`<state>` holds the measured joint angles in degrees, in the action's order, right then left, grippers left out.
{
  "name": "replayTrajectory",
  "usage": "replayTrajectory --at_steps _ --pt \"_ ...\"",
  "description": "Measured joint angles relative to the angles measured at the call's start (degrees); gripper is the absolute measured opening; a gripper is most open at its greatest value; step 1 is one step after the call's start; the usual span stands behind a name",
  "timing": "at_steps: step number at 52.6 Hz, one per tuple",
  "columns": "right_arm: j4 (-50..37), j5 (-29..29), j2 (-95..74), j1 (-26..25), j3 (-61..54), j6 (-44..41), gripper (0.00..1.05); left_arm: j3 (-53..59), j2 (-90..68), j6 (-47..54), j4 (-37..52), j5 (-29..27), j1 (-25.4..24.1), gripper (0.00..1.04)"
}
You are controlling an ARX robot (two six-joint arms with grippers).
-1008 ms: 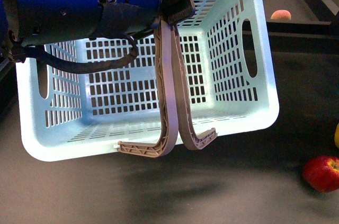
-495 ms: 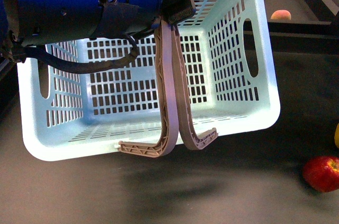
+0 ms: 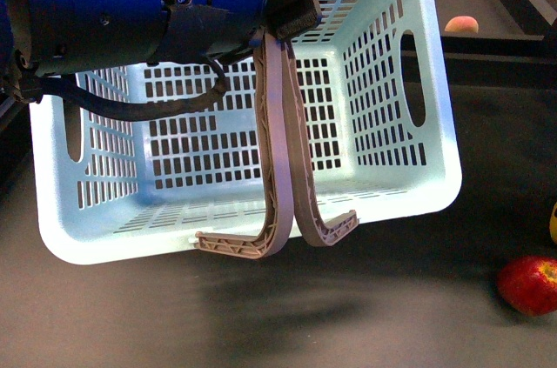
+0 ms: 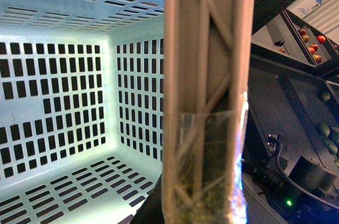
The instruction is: Pick mango with right arm and hold basket with left
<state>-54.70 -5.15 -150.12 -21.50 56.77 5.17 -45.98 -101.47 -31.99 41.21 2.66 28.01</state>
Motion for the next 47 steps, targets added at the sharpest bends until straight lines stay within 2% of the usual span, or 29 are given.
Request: replayTrajectory --at_steps 47 --pt "3.8 -0.4 -6.8 -0.2 8.5 -0.6 0.96 0.0 0.0 0.0 0.0 0.0 0.0 0.06"
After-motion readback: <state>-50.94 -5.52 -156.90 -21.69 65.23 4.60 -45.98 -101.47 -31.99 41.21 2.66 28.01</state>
